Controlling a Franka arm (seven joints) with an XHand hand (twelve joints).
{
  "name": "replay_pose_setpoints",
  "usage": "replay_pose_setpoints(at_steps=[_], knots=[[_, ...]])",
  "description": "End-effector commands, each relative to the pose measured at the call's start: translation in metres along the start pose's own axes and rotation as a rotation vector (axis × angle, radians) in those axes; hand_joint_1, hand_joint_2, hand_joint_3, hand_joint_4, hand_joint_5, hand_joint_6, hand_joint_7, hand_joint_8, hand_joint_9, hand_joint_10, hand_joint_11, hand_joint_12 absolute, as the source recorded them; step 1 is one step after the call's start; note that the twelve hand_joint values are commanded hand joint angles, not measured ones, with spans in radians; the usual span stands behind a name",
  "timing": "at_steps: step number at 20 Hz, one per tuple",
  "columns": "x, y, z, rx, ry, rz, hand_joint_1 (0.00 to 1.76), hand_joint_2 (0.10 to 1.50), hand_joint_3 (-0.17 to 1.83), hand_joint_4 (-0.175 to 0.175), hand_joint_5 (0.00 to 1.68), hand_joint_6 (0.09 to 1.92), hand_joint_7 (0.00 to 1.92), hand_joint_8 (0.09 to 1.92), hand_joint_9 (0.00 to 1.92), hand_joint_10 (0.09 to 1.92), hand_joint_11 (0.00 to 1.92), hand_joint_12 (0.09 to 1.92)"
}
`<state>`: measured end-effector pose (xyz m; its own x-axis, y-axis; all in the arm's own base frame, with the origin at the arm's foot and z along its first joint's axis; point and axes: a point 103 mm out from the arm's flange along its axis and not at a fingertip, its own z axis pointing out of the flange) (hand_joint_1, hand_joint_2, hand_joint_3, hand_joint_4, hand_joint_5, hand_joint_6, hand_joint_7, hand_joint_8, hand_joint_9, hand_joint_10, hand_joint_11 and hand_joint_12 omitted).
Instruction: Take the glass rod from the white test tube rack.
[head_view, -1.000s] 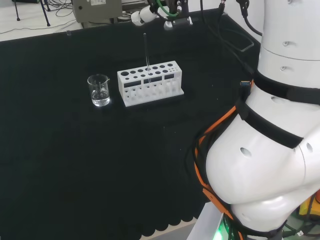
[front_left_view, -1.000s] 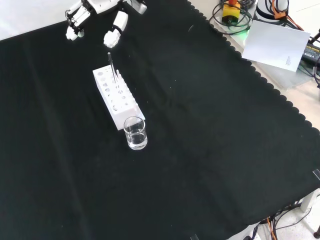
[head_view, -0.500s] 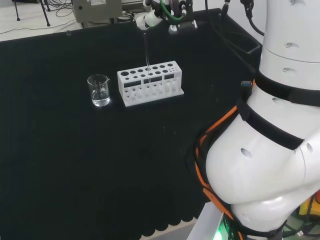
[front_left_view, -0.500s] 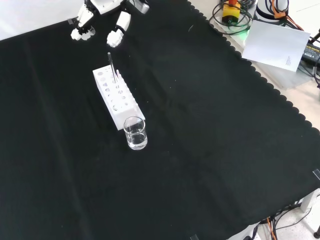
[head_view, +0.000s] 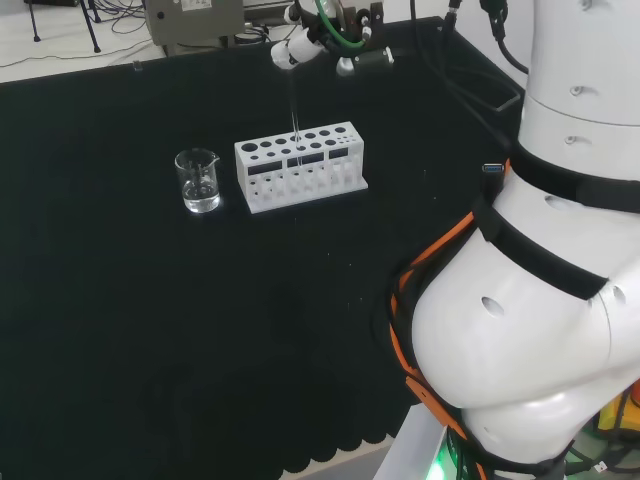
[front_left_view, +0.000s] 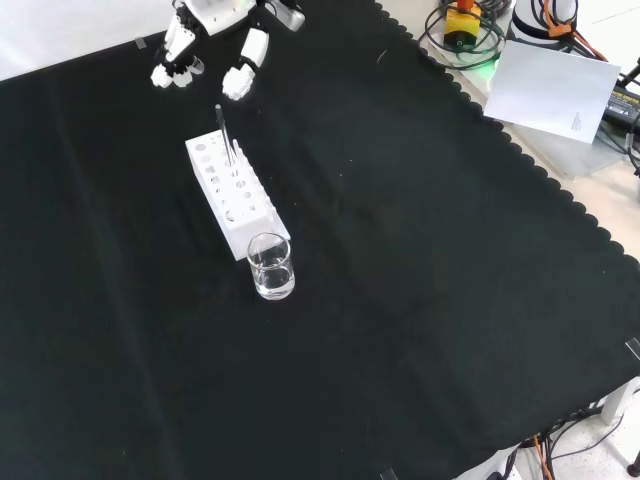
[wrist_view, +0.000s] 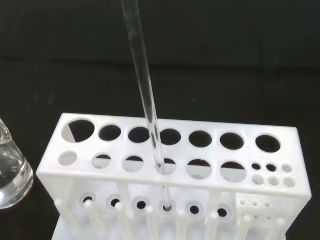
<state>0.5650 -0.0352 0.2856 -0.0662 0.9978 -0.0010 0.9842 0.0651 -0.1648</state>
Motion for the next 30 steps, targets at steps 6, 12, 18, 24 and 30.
replay_pose_setpoints(at_steps=[6, 12, 18, 24, 30], knots=[[0.004, 0.007, 0.017, 0.021, 0.001, -0.031, 0.43, 0.99, 0.30, -0.144, 0.46, 0.36, 0.67, 1.00, 0.92, 1.23, 0.83, 1.42], [0.008, 0.010, 0.025, 0.035, 0.002, -0.039, 0.43, 1.00, 0.32, -0.154, 0.34, 0.75, 0.70, 1.08, 1.00, 1.25, 0.92, 1.42], [0.009, 0.011, 0.031, 0.043, 0.004, -0.044, 0.47, 1.00, 0.33, -0.173, 0.35, 0.84, 0.71, 1.24, 1.05, 1.41, 1.07, 1.42], [0.013, 0.012, 0.035, 0.041, 0.009, -0.057, 0.54, 1.01, 0.34, -0.175, 0.43, 0.94, 0.74, 1.36, 1.15, 1.45, 1.24, 1.38], [0.018, 0.013, 0.036, 0.022, 0.002, -0.069, 0.60, 1.02, 0.35, -0.175, 0.53, 1.02, 0.83, 1.47, 1.27, 1.45, 1.38, 1.36]])
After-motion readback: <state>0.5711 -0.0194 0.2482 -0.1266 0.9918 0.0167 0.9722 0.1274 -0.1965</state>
